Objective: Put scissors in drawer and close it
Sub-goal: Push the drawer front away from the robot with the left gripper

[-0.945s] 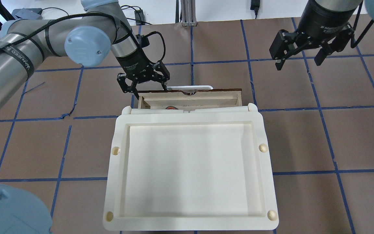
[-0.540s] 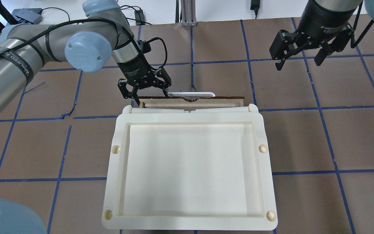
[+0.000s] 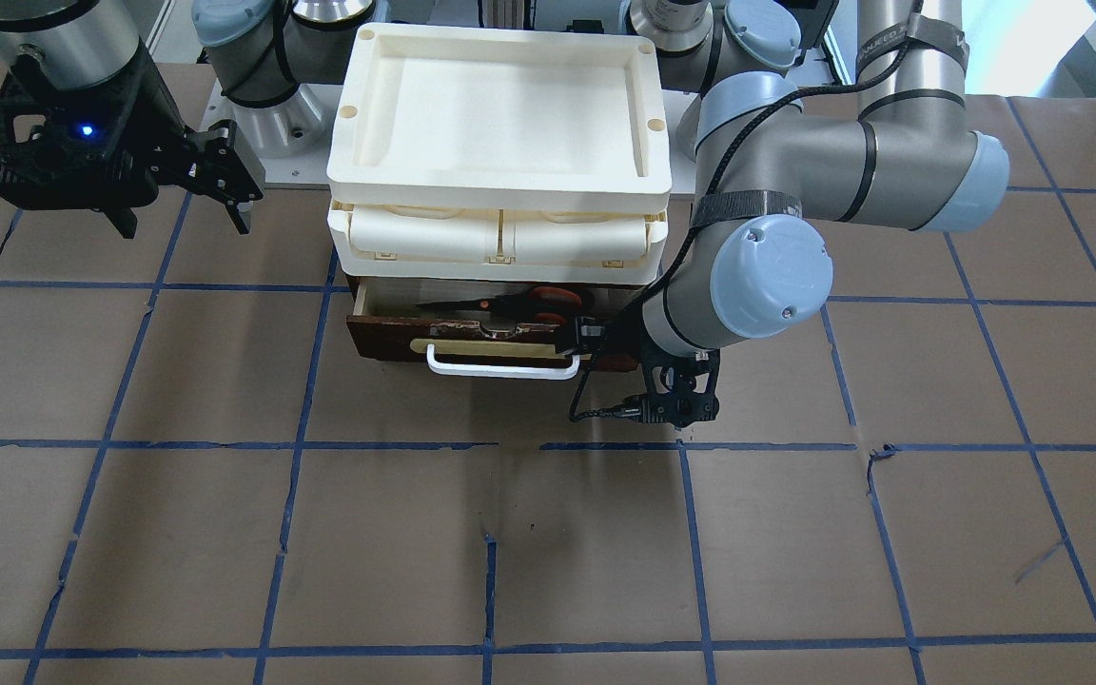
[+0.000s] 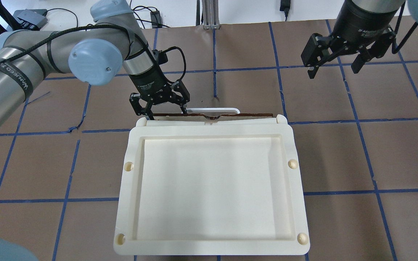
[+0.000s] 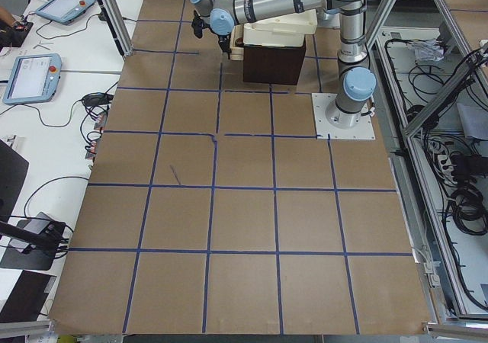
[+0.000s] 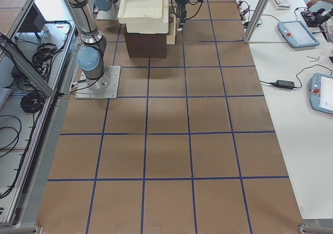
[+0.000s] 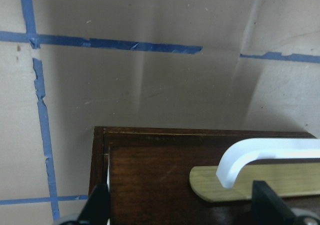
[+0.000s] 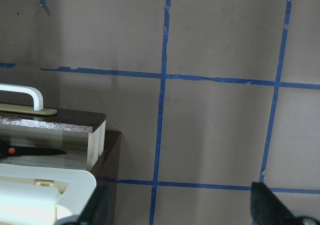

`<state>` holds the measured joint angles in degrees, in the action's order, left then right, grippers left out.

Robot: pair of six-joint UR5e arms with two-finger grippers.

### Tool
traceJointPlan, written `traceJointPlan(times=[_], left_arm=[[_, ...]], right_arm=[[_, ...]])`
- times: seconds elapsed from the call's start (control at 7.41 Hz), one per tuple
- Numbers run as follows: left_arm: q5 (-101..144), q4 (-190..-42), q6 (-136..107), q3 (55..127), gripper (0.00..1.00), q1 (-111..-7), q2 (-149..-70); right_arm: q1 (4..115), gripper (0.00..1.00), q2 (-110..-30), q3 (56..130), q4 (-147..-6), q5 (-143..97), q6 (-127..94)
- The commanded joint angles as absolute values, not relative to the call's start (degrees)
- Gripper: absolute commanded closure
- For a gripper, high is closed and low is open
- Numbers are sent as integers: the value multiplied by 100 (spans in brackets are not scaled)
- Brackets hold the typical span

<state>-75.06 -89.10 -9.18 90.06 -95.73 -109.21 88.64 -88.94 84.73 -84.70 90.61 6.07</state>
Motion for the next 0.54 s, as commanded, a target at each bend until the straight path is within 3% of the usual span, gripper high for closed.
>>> traceJointPlan(times=[0.0,0.4], left_arm=[[-7523,-8886,-844,9053,0,-9571,-10898],[-7750,-8877,-844,9044,0,-9571,-10881]], right_arm=[[8859,0,-8895,8473,-8464,9062,606],[8842,0,-8895,8569,-8464,9053,606]])
